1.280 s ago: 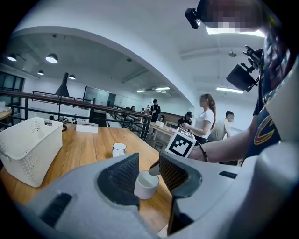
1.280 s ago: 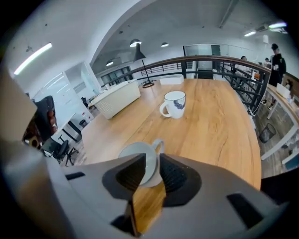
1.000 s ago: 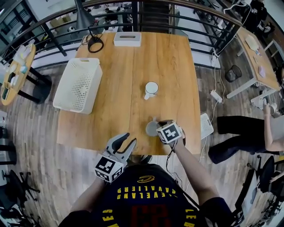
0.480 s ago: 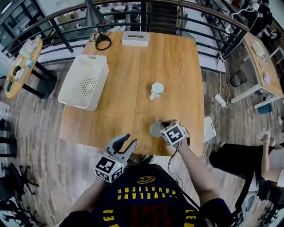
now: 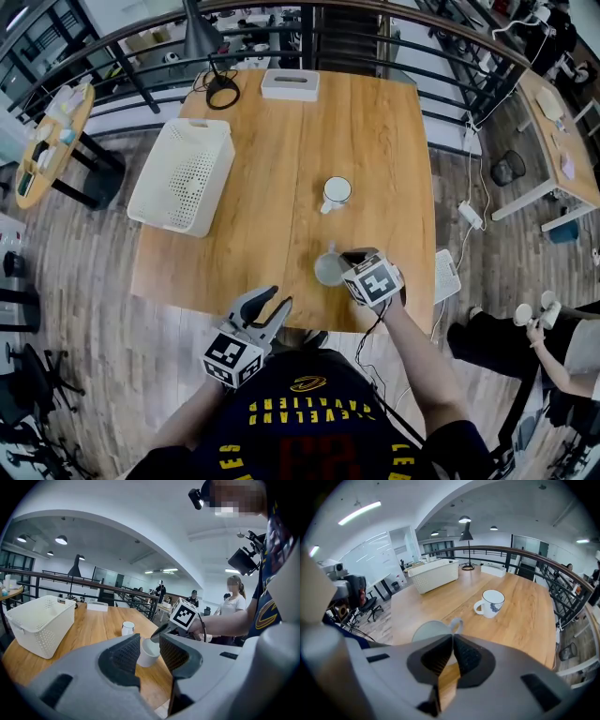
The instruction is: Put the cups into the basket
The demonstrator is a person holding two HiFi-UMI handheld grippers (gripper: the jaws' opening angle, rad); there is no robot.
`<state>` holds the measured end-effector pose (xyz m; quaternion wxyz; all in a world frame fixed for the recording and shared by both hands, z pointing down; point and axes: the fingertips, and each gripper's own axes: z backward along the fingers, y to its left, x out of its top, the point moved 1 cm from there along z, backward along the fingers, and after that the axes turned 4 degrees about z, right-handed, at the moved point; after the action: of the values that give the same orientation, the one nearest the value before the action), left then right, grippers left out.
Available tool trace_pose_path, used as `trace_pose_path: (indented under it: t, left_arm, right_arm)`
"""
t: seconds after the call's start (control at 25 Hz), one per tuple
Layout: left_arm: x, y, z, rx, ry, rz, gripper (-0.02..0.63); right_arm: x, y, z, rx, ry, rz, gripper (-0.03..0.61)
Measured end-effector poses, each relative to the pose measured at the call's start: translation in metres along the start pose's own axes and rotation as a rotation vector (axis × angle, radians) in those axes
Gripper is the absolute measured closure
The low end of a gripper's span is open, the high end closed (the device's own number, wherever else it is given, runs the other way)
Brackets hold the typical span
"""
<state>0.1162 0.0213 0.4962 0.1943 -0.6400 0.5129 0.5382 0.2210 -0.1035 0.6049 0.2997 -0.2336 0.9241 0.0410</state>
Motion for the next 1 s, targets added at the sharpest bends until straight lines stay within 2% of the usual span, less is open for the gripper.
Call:
trace_pose_path:
  t: [0.36, 0.56, 0.76, 1.0]
  left_arm:
    - [-0.008, 0.026, 0.022, 0.050, -0.034, 0.046, 0.492]
    - [-0.005, 0.057, 0.042, 0.060, -0.060, 0.064, 0.492]
    - [-0.003, 0.102, 0.071, 0.069, -0.071, 0.076, 0.492]
    - [0.006, 0.174, 0.120, 0.097, -0.081, 0.080, 0.492]
  right_arm:
    - [0.066, 0.012, 0.007, 0.034, -0.061, 0.099, 0.555]
    - [0.121, 0.026, 0.010, 0.043, -0.083, 0.142, 0.555]
    - [0.179, 0.044, -0.002, 0.039, -0.092, 0.180, 0.555]
    - [0.248, 0.065, -0.025, 0.020, -0.101, 0.178, 0.555]
